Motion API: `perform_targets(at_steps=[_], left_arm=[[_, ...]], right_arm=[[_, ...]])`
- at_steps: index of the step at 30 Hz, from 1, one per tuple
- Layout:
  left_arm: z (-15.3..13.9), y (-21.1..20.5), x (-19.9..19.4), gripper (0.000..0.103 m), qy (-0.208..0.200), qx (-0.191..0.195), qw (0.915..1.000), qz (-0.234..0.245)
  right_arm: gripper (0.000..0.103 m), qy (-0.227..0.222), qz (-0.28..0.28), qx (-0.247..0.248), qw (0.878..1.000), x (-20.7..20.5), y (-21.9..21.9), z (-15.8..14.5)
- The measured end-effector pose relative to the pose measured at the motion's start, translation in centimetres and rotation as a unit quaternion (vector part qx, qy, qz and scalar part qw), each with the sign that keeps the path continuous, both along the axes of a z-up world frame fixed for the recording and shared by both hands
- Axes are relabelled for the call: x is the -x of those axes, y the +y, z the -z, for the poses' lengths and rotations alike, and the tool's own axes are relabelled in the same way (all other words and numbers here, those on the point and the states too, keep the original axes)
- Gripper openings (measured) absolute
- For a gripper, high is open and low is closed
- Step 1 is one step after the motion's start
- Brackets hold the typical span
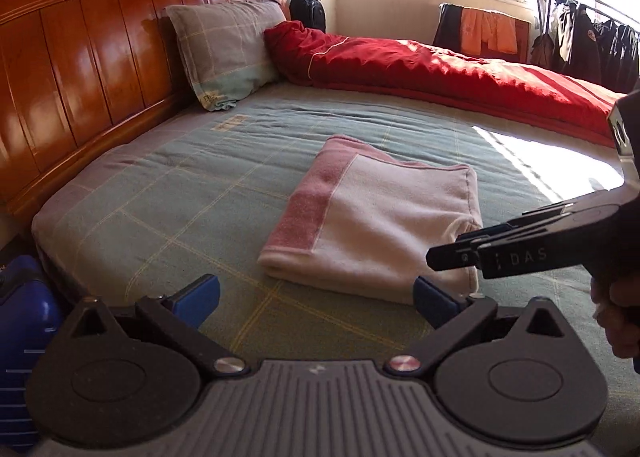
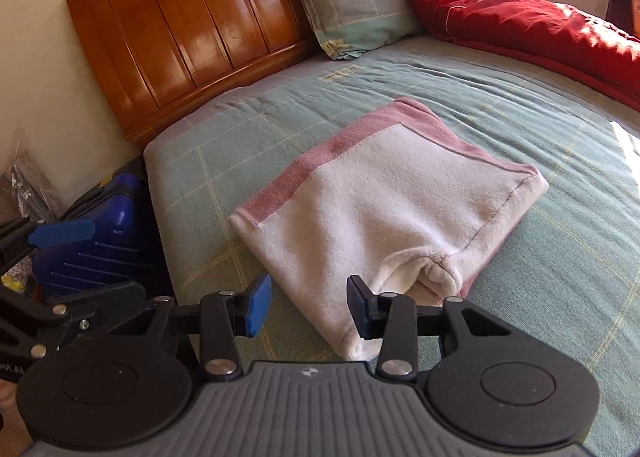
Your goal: Fold clothes
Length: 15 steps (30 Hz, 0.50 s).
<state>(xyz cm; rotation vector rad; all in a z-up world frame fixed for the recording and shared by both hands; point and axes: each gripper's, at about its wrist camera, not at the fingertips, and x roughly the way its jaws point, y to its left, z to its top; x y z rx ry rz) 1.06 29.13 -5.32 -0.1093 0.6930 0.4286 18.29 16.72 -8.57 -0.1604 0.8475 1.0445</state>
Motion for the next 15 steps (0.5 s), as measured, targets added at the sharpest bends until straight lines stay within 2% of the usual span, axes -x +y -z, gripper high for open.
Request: perform_targets(at_steps=[3, 6, 10, 13, 15], left_arm=[[0.6, 0.3, 0.7, 0.102, 0.012, 0.005, 0.9999, -0.010], [0.9, 0.2, 0.6, 0.102, 0.016, -0.007, 0.9998, -0.008], [1.0, -0.5, -0.4, 0.102, 0.017, -0.027, 0.9995, -0.002], [0.6, -1.2, -0.8, 0.102, 0.011, -0.035, 0.9993, 0.003], [0.3, -1.7, -1.0, 0.102, 0.006, -0.035, 0.9993, 0.012]], right_arm=[[0.047, -0.007, 0.006, 0.039, 0.999, -0.6, 1.5, 0.6], [0.047, 0.002, 0.030, 0.096, 0.995, -1.0, 0.7, 1.9], [0.051, 0.041, 0.054, 0.078, 0.995, -1.2, -3.0, 1.8], [0.056, 0.031, 0.066, 0.082, 0.994, -0.7, -4.8, 0.5], [0.063, 0.034, 0.068, 0.083, 0.994, -0.4, -5.5, -0.2]])
